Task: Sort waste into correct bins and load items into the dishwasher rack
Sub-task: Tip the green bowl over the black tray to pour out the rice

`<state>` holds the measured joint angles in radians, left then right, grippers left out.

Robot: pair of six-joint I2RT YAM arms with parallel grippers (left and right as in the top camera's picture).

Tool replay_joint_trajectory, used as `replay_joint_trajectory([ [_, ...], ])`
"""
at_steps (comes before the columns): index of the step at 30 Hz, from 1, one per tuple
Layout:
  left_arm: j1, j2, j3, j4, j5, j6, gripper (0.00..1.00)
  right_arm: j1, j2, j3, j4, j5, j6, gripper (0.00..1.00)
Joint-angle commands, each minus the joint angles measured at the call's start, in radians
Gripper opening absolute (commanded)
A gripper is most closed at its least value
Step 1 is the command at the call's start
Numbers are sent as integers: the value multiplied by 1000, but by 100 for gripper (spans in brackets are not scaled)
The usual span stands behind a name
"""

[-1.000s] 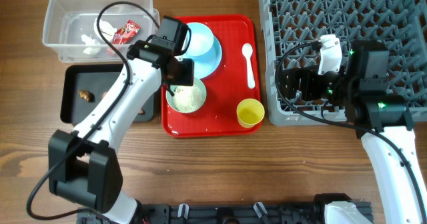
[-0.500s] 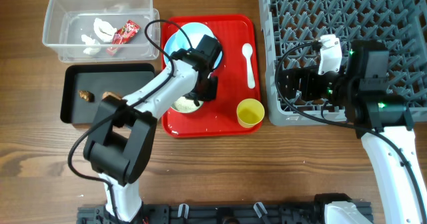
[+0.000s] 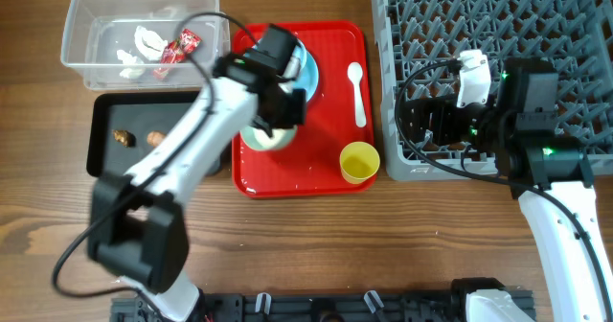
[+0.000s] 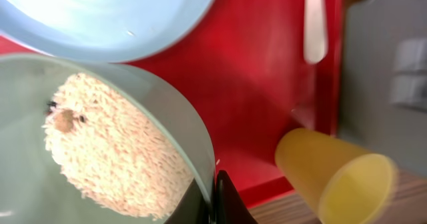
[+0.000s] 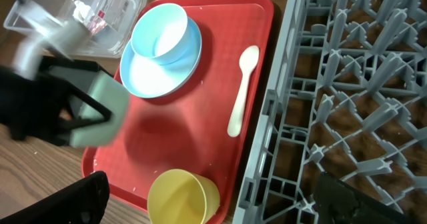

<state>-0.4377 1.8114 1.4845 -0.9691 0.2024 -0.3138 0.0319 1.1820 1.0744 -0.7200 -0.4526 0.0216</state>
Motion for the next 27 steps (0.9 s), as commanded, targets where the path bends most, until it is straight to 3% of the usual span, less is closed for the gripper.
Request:
replay_joint_trajectory([
  [1, 175, -79, 23, -36, 78, 34, 4, 2, 6, 18, 8, -20, 8, 100],
  [8, 562, -42, 21, -114, 575, 337, 4, 2, 6, 18, 19, -19, 8, 100],
  [10, 613, -26, 21, -146, 610, 381, 4, 2, 6, 18, 21, -19, 7, 100],
  [13, 676, 21, 16, -202, 787, 527, 4, 2, 6, 18, 25, -19, 7, 100],
  [18, 778, 111, -95, -197, 974, 659, 4, 2, 6, 18, 23, -19, 8, 100],
  [27, 908, 153, -184, -134, 1367, 673, 4, 2, 6, 18, 23, -20, 8, 100],
])
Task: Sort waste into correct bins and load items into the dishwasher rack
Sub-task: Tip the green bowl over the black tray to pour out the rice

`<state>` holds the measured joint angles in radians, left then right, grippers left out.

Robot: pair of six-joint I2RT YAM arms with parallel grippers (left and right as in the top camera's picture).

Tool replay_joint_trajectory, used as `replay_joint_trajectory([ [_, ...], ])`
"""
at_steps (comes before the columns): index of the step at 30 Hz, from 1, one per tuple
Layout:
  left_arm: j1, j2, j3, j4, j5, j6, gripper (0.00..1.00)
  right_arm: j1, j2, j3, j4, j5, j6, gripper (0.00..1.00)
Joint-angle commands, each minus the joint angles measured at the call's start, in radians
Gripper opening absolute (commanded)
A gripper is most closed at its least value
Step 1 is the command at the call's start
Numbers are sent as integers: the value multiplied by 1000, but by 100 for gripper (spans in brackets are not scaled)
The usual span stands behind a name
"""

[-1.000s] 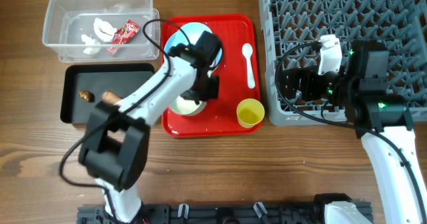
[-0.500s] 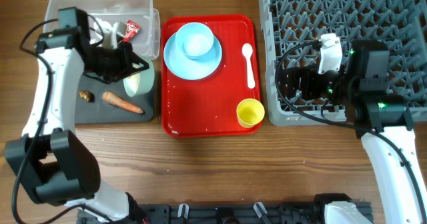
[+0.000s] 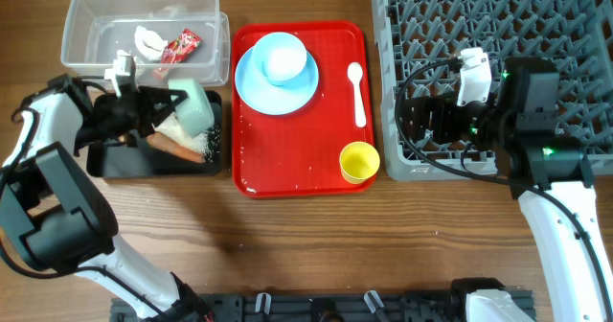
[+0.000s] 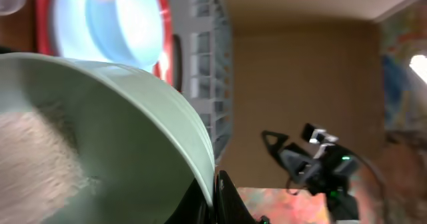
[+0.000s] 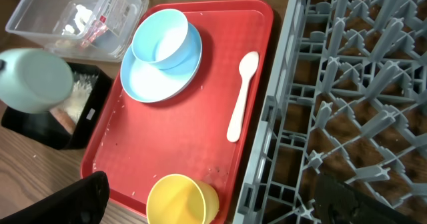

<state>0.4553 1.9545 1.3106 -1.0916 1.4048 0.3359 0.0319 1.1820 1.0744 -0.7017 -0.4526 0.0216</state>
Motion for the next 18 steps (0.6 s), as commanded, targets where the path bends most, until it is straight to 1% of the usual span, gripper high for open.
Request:
replay_joint_trajectory([
  [1, 16, 9, -10, -22, 172, 11, 4, 2, 6, 18, 5, -20, 8, 100],
  [2, 19, 9, -10, -30, 172, -29, 4, 2, 6, 18, 4, -20, 8, 100],
  [5, 31, 9, -10, -46, 173, -83, 4, 2, 6, 18, 3, -20, 8, 100],
  [10, 100, 9, -10, -130, 172, -90, 4, 2, 6, 18, 1, -20, 9, 100],
  [12, 123, 9, -10, -137, 172, -90, 4, 2, 6, 18, 2, -20, 9, 100],
  [18, 84, -5, -7, -132, 172, -51, 4, 2, 6, 18, 5, -20, 8, 100],
])
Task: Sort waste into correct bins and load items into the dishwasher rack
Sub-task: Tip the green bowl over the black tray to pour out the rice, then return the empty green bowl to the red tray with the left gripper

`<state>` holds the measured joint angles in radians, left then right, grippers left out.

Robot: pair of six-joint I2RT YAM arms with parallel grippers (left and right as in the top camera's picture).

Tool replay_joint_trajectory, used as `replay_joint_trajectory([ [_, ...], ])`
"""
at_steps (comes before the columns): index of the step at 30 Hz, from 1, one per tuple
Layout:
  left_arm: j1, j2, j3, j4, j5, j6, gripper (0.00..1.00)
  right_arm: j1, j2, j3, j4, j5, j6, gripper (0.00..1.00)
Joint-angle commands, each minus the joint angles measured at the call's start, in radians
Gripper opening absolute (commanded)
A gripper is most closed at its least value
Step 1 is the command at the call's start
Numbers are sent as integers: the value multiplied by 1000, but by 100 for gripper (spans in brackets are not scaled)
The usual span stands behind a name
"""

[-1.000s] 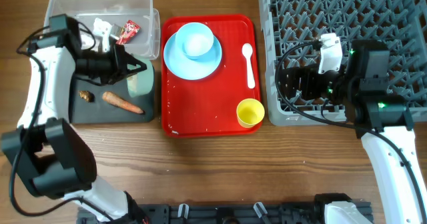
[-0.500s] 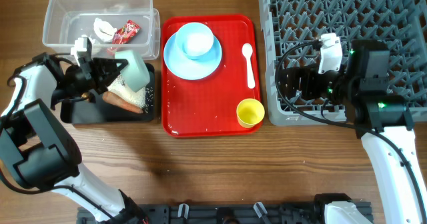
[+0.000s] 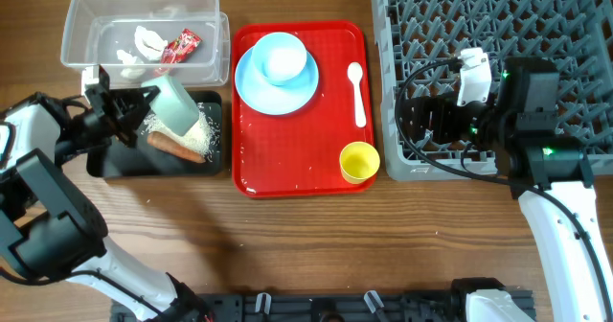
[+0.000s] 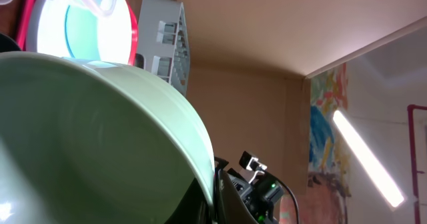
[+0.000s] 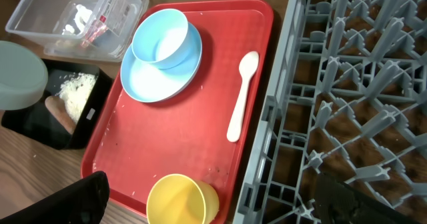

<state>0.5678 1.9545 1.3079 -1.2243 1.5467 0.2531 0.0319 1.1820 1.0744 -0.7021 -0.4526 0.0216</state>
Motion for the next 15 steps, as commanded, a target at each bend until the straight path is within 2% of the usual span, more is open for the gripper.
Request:
replay_joint_trajectory([
  [1, -51, -20, 2, 5, 30, 48, 4, 2, 6, 18, 6, -20, 8, 100],
  [4, -181, -89, 83, 32, -31, 87, 4, 2, 6, 18, 14, -20, 8, 100],
  [7, -351, -129, 154, 73, -258, 58, 4, 2, 6, 18, 13, -20, 9, 100],
  [9, -505, -132, 159, 161, -504, -37, 4, 2, 6, 18, 13, -20, 9, 100],
  [10, -591, -131, 159, 198, -678, -99, 4, 2, 6, 18, 12, -20, 9, 100],
  [15, -905, -119, 152, 273, -1304, -302, 4, 2, 6, 18, 11, -20, 9, 100],
])
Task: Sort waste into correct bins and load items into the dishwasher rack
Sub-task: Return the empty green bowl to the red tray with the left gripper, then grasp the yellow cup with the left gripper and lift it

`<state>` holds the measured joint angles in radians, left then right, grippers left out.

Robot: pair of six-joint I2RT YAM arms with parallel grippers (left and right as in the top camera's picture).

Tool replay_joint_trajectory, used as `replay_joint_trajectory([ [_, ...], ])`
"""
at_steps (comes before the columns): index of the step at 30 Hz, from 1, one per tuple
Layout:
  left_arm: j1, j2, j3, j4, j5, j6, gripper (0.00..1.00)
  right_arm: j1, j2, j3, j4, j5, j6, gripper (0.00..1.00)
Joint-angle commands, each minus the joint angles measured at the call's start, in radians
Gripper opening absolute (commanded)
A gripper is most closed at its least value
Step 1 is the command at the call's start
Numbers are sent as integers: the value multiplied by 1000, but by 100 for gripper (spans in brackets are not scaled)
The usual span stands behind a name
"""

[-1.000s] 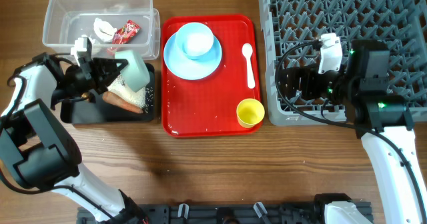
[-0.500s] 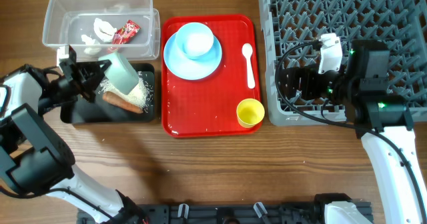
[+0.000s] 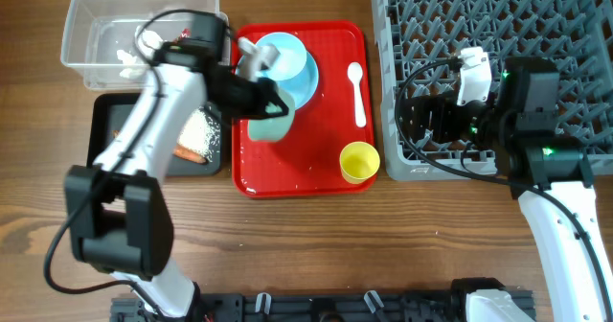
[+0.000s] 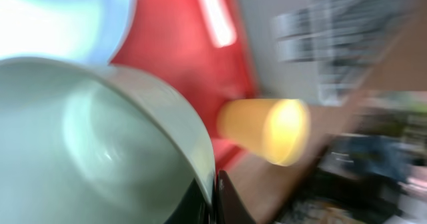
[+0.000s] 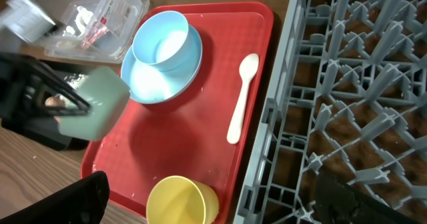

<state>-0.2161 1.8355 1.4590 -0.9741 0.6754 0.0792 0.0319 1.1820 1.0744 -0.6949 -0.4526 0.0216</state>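
Observation:
My left gripper [image 3: 257, 103] is shut on the rim of a pale green bowl [image 3: 271, 124], which hangs over the left part of the red tray [image 3: 316, 178]. In the left wrist view the bowl [image 4: 100, 144] looks empty, its rim pinched in the left gripper [image 4: 215, 196]. On the tray are a light blue bowl [image 3: 283, 56] on a blue plate, a white spoon [image 3: 356, 92] and a yellow cup [image 3: 359, 162]. My right gripper [image 5: 213, 187] stands open over the grey dishwasher rack [image 3: 536, 44], at its left edge.
A clear bin [image 3: 96, 25] with wrappers stands at the back left. In front of it a black tray [image 3: 105, 135] holds rice [image 3: 199, 128] and a sausage. Bare wooden table lies in front of the trays.
My left gripper has moved right with the green bowl, from above the black tray to above the left part of the red tray. The right arm has not moved.
The left gripper held the green bowl, full of rice, over the red tray. Then the bowl was tipped over the black tray with rice spilling out. Then the bowl was empty there, and now it hangs over the red tray again.

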Motion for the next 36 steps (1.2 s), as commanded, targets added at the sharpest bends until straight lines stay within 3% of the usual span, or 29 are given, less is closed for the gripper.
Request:
replay_joint_trajectory([
  [1, -168, 10, -5, 29, -518, -151, 4, 2, 6, 18, 3, -20, 8, 100],
  [10, -372, 142, -8, 39, -547, -175, 8, 2, 6, 18, -9, -19, 8, 100],
  [14, -367, 138, 6, 31, -507, -196, 45, 2, 6, 18, -9, -20, 9, 100],
  [18, -337, 87, 92, 10, -368, -184, 59, 2, 6, 18, -9, -20, 8, 100],
  [19, -340, 75, 110, 10, -320, -130, 61, 2, 6, 18, -9, -20, 9, 100],
  [26, -408, 77, 110, 17, -313, -26, 68, 2, 6, 18, -9, -19, 8, 100],
  [28, -442, 81, 110, -10, -313, 65, 67, 2, 6, 18, -9, -19, 8, 100],
  [32, -454, 126, 110, -13, -359, 74, 65, 2, 6, 18, -9, -19, 8, 100],
  [36, -454, 168, 110, -5, -359, 74, 47, 2, 6, 18, -9, -19, 8, 100],
])
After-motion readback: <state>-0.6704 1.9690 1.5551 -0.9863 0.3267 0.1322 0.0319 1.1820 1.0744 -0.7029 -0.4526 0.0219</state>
